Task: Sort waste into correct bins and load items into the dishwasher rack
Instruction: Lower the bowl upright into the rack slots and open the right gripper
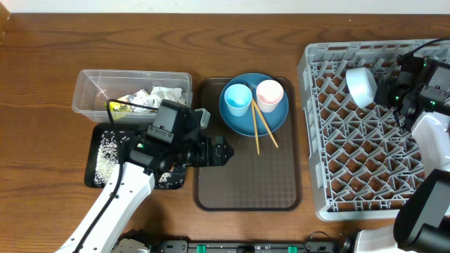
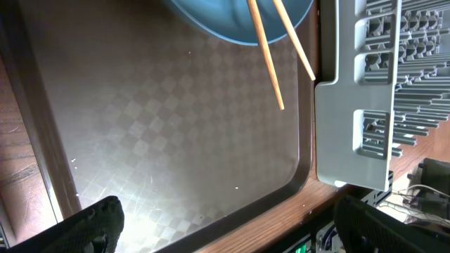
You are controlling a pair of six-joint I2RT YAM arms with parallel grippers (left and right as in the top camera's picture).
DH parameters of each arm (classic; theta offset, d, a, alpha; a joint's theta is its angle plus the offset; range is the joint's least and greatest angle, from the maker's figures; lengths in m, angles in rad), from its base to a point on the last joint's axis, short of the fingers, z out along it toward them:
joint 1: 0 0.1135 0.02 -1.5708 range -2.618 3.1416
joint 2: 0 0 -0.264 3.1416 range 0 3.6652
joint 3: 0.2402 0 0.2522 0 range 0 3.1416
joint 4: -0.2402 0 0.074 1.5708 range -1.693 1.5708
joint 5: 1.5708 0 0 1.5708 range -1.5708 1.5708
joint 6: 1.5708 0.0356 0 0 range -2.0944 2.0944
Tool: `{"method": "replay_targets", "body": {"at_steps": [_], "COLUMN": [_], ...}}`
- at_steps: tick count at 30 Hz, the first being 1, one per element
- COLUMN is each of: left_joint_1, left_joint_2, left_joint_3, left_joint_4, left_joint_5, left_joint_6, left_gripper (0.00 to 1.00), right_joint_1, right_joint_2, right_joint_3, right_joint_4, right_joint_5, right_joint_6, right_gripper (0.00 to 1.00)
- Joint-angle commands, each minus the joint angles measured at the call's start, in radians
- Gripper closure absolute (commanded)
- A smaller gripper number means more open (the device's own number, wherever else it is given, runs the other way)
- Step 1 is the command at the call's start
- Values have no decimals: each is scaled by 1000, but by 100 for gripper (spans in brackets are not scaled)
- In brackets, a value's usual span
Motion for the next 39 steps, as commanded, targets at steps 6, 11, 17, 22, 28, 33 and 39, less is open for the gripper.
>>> {"method": "replay_targets", "body": {"at_steps": [6,11,17,22,28,33,39], "left_joint_1": [3,3,3,3,3,3,3], "left_joint_2": [4,4,4,4,4,4,4], "left_joint_3": [2,2,2,2,2,2,2], "left_joint_4": [1,1,1,1,1,1,1], "left_joint_5": [10,10,10,10,10,10,10], "left_joint_6": [6,6,5,6,6,6,5], "left_gripper": [2,2,2,2,2,2,2], "right_joint_1": [-2,-2,4,22,57,89,112], "right_joint_2": [0,3,5,6,14,14,4], "right_joint_3": [5,5,5,5,5,5,5], "right_joint_4": [-16,-37,-43,-47,-54,-55,-47], "right_joint_5": [-173,-172,-179,-179,-179,-180,-179], "right_joint_6": [13,13,13,13,13,13,13], "right_gripper": [99,99,99,99,99,99,99]}}
